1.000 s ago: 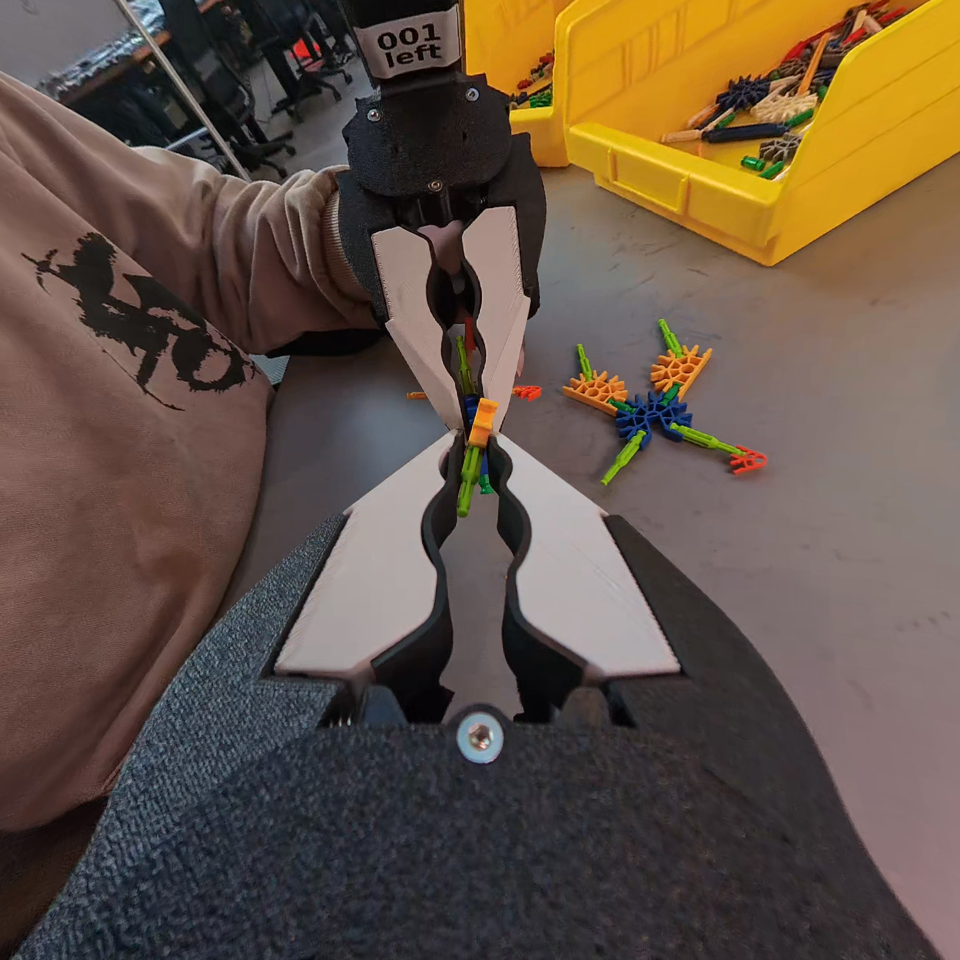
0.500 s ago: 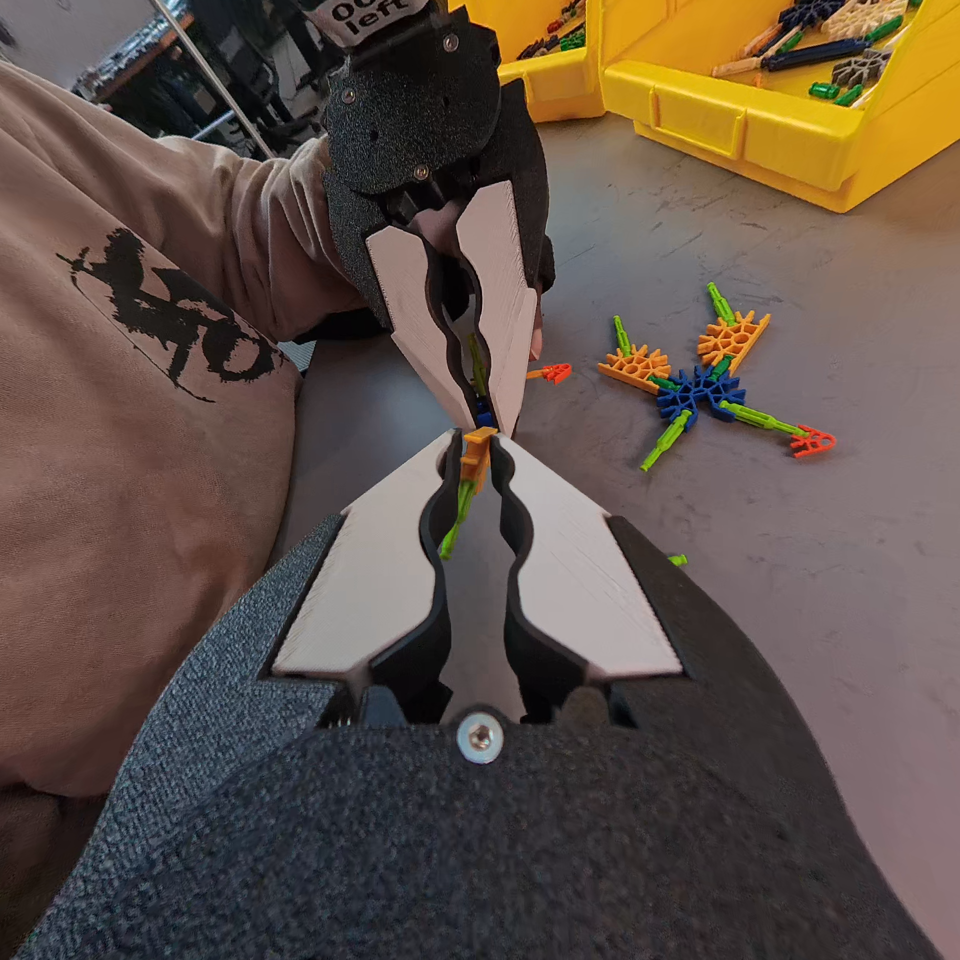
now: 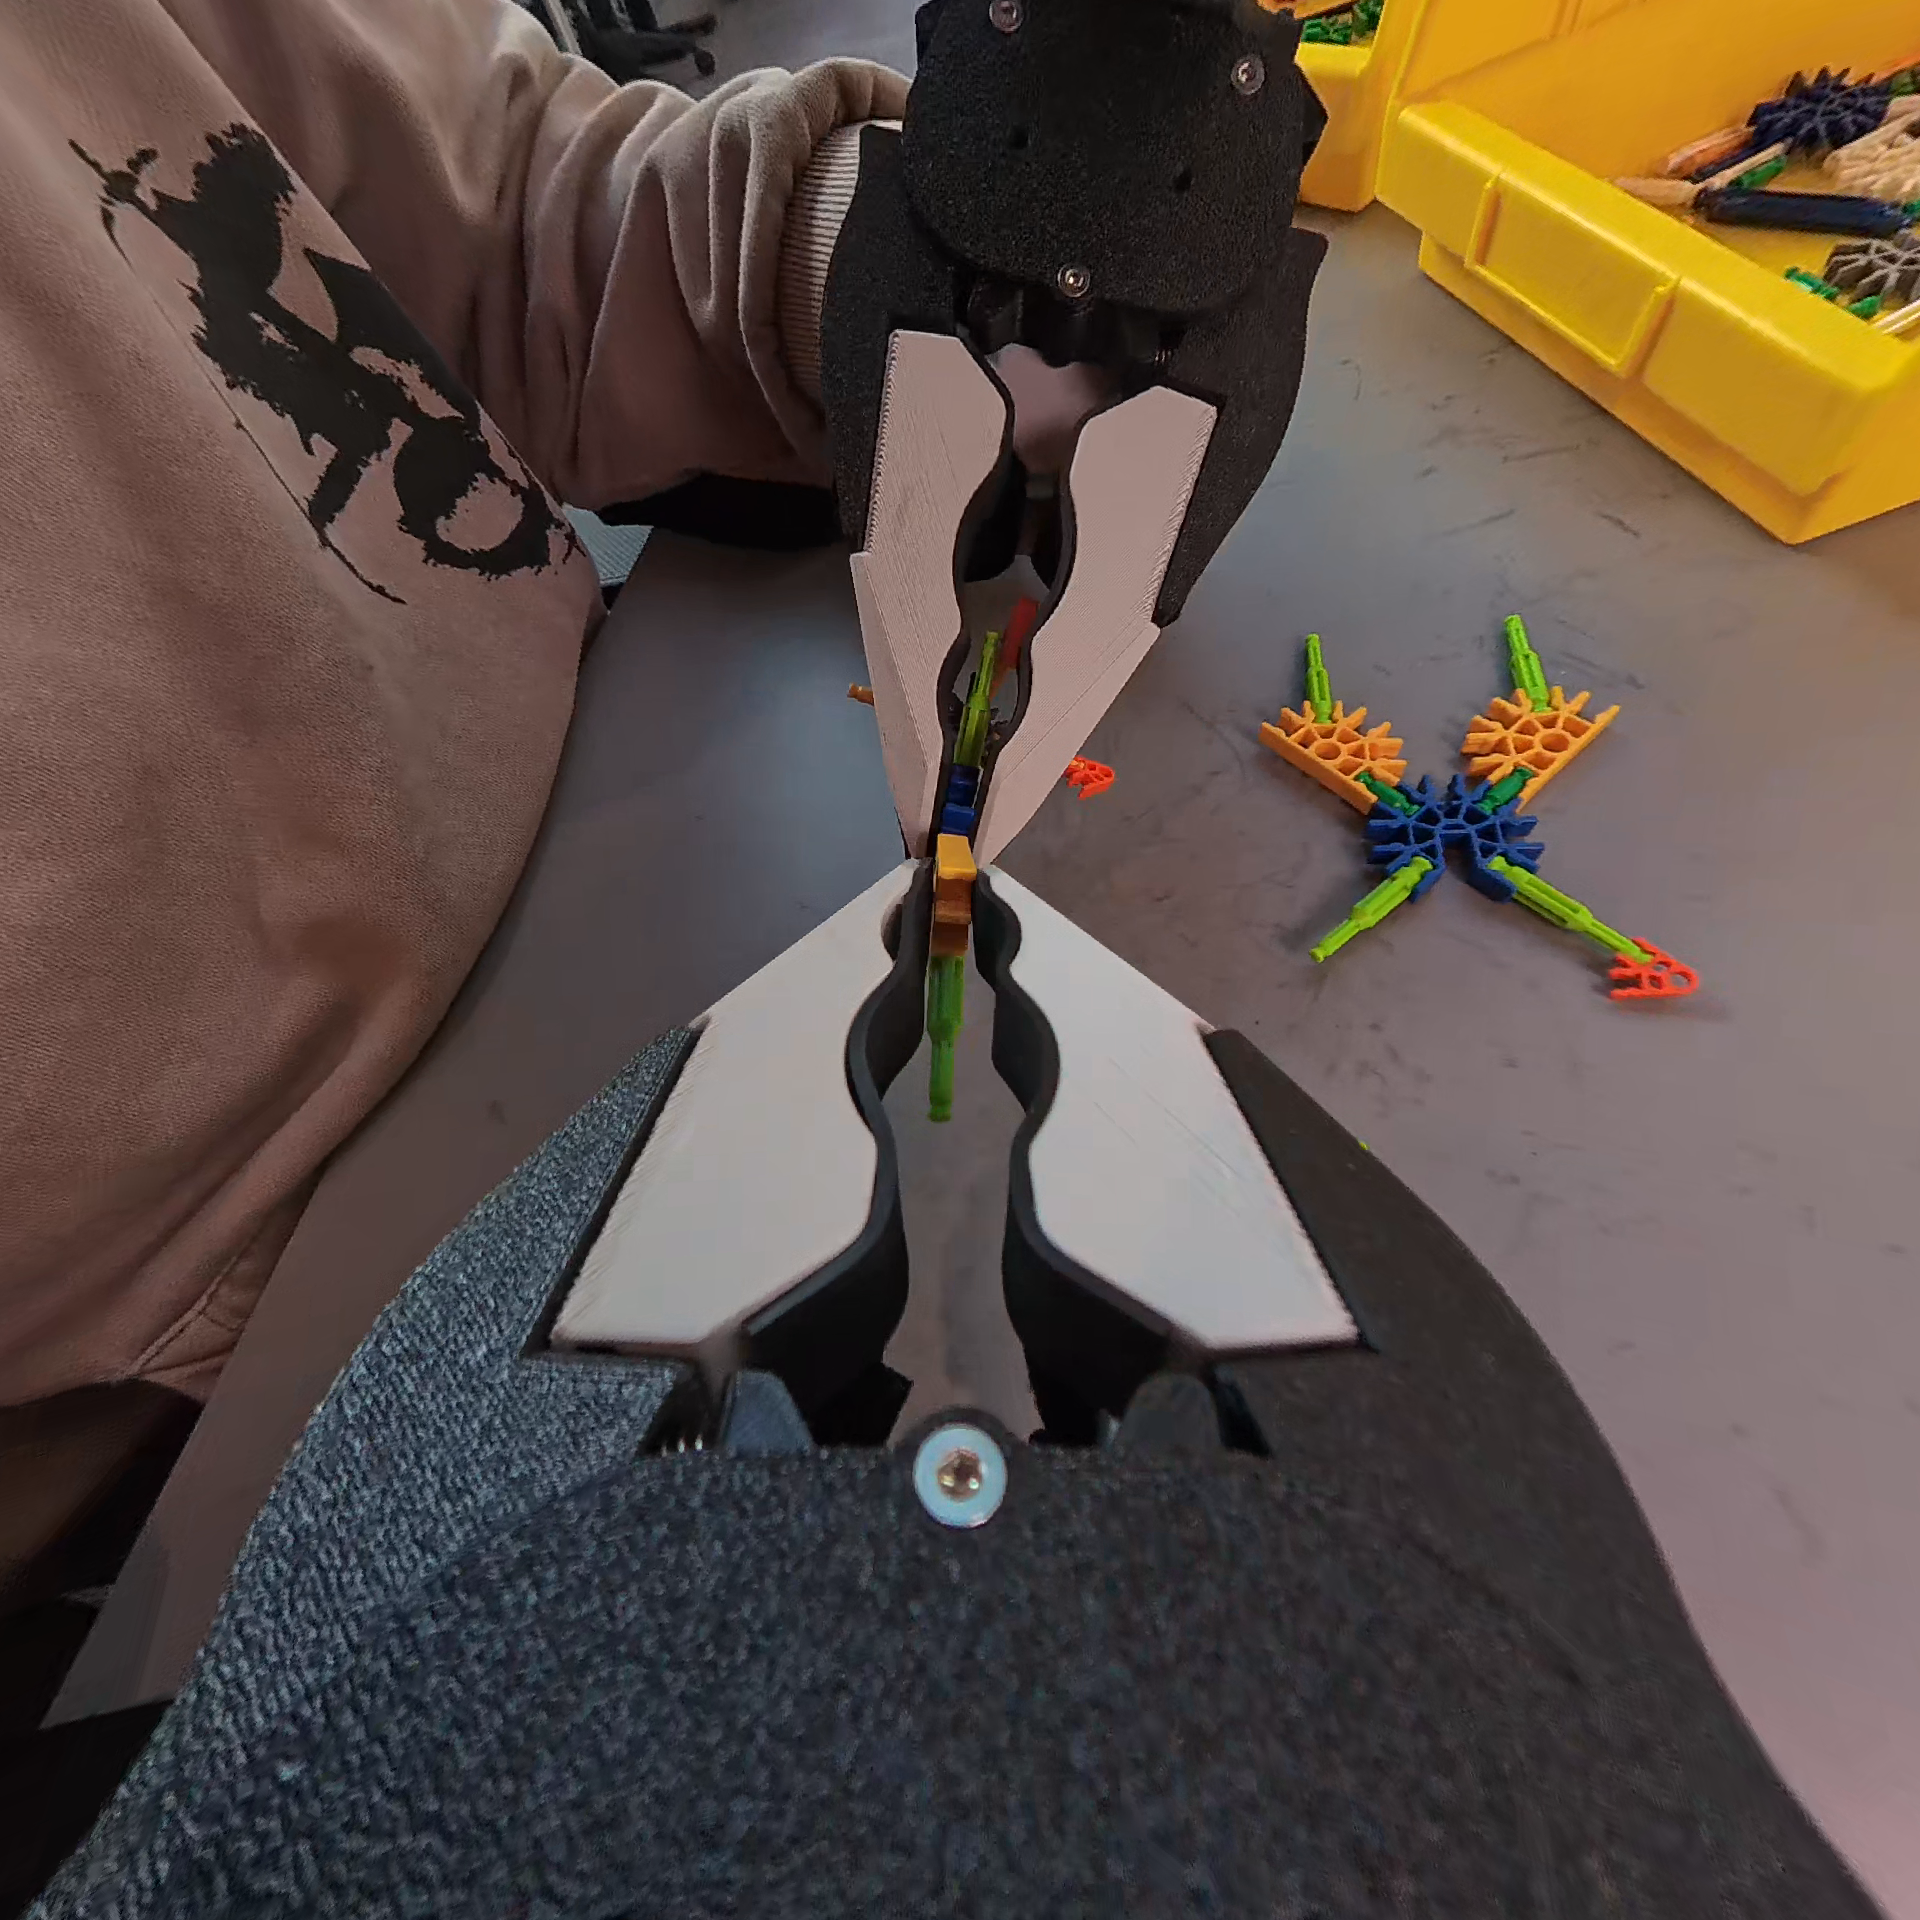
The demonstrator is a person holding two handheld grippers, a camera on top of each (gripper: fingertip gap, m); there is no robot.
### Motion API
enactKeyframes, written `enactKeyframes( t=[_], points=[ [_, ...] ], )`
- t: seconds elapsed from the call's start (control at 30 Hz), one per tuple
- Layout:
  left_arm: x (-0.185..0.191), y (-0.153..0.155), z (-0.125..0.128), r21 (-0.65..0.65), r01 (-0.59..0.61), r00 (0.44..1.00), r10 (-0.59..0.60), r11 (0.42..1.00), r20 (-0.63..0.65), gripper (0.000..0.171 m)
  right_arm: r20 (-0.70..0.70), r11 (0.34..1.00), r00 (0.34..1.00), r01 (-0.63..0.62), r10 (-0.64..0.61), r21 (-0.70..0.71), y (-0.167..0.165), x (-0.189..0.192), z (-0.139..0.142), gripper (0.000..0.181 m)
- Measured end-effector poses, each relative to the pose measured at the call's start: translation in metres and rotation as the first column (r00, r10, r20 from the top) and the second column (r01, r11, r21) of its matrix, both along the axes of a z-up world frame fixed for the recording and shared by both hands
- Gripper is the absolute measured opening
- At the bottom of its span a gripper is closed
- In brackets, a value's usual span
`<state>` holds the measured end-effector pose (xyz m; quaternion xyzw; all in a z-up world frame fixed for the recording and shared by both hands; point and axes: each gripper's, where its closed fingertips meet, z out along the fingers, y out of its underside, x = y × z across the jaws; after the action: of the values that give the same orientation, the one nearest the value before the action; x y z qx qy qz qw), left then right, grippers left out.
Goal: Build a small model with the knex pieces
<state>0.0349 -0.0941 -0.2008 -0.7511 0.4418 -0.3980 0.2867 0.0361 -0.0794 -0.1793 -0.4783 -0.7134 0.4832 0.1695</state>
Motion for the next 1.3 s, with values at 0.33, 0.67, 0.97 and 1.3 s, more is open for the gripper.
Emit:
enactKeyframes(
  t=[0.33, 0.67, 0.97, 1.3],
  points=[
    [-0.002, 0.0, 0.001, -0.001, -0.007, 1.0, 0.007, 1.0, -0.011, 0.005, 0.017, 0.999, 1.0, -0.003, 0.003, 0.037, -0.003, -0.002, -0.003, 0.005],
    [-0.006, 0.012, 0.018, 0.013, -0.06, 0.992, 0.058, 0.998, 0.111, 0.015, -0.035, 0.998, 0.999, 0.038, -0.036, 0.054, 0.007, -0.004, 0.006, 0.004],
    [-0.088, 0.072, 0.106, -0.097, -0.391, 0.663, 0.353, 0.915, 0.66, 0.052, -0.279, 0.968, 0.927, 0.241, -0.252, -0.076, 0.052, -0.007, 0.059, 0.004],
    [-0.036, 0.05, 0.104, -0.054, -0.254, 0.695, 0.222, 0.966, 0.684, 0.051, -0.563, 0.87, 0.687, 0.221, -0.46, -0.441, 0.064, -0.003, 0.134, 0.002]
  ],
)
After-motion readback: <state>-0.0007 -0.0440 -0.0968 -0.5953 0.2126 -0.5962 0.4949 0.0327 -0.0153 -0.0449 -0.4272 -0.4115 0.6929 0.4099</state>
